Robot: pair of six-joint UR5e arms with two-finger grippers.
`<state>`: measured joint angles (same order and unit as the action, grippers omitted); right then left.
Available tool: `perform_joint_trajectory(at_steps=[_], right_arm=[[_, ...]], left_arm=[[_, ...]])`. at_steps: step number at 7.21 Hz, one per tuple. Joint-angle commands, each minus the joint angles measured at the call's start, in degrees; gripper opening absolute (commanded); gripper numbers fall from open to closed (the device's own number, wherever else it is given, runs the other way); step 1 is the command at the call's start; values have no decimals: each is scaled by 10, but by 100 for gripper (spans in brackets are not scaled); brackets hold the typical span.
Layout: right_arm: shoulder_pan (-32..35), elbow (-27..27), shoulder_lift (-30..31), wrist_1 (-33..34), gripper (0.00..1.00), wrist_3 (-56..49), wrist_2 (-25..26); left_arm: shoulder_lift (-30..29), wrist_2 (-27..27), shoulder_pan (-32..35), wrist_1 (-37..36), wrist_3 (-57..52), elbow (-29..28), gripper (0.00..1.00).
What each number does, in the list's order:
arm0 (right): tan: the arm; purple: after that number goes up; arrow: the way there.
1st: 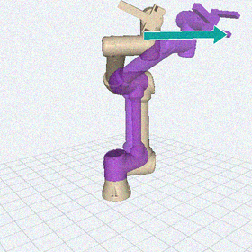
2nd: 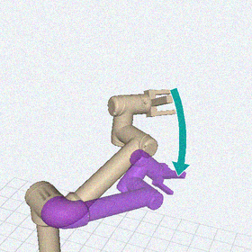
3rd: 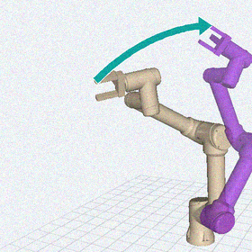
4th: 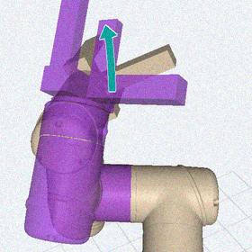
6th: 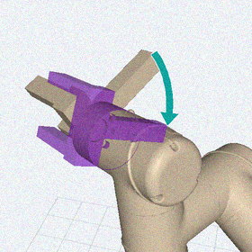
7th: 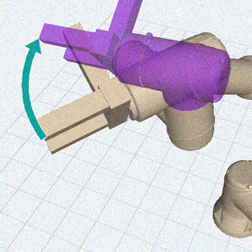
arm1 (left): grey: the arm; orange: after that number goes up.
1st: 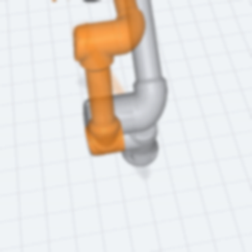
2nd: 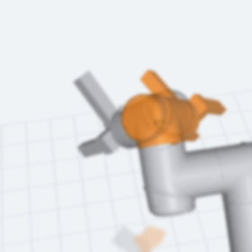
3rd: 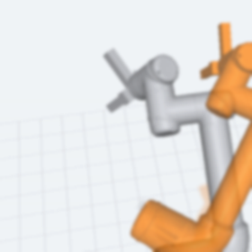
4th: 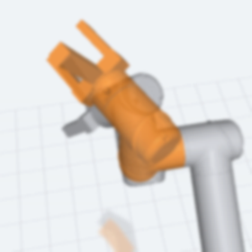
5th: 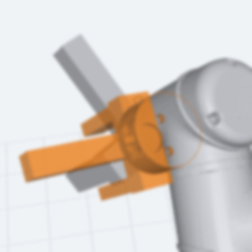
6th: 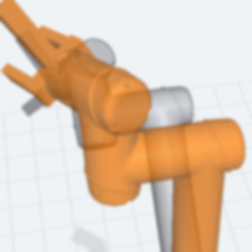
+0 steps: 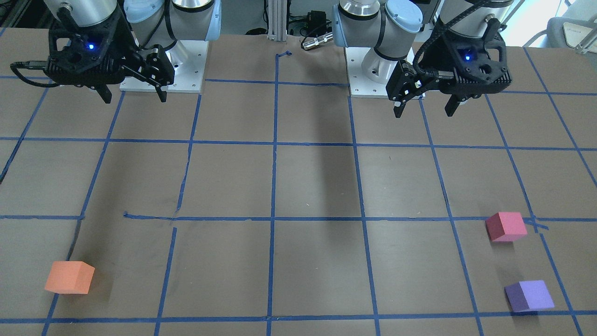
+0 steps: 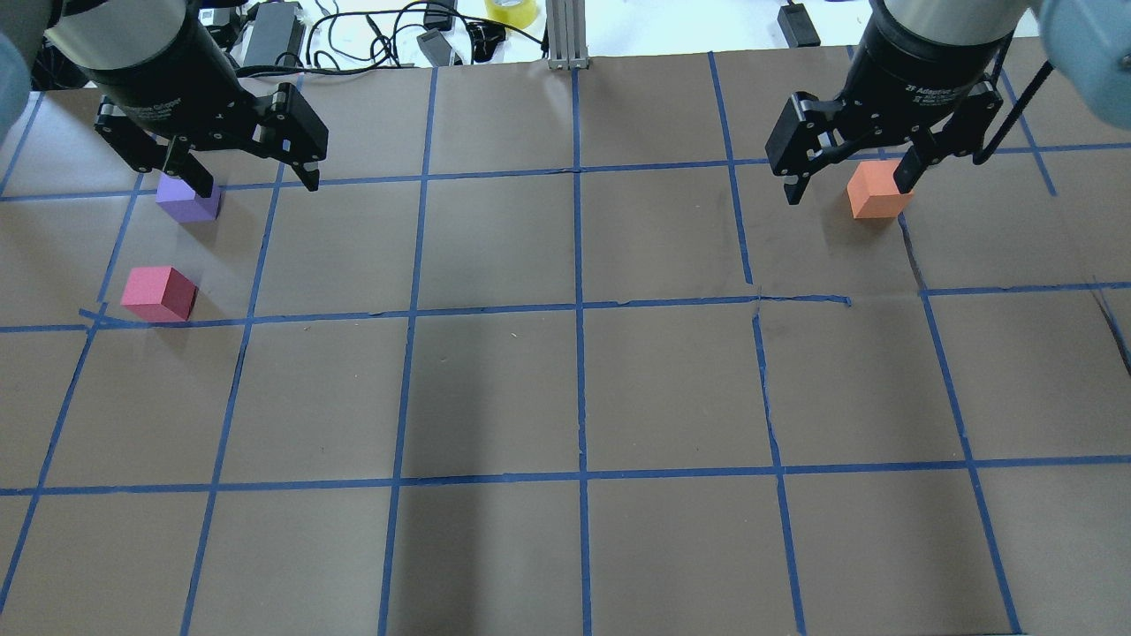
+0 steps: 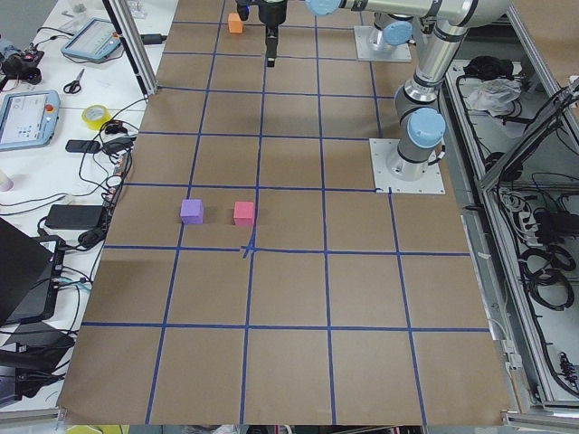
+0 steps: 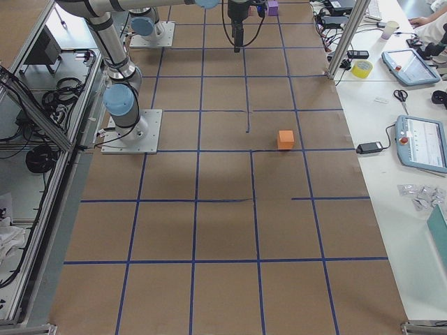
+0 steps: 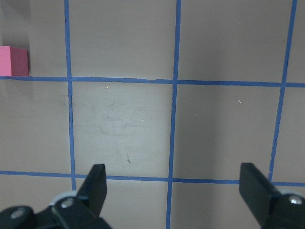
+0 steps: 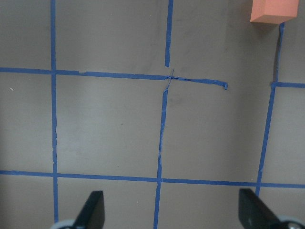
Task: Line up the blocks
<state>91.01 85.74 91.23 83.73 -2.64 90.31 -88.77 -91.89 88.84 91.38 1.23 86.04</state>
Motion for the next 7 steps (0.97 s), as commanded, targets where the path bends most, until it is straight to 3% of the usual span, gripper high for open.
perform_joint_trajectory(at_steps=[1, 7], right_arm=[[-1, 0, 0, 1, 100, 0, 0], [-1, 0, 1, 0, 100, 1, 0]], left_arm=[[1, 0, 0, 0, -1, 1, 100], [3, 0, 0, 0, -1, 2, 100]])
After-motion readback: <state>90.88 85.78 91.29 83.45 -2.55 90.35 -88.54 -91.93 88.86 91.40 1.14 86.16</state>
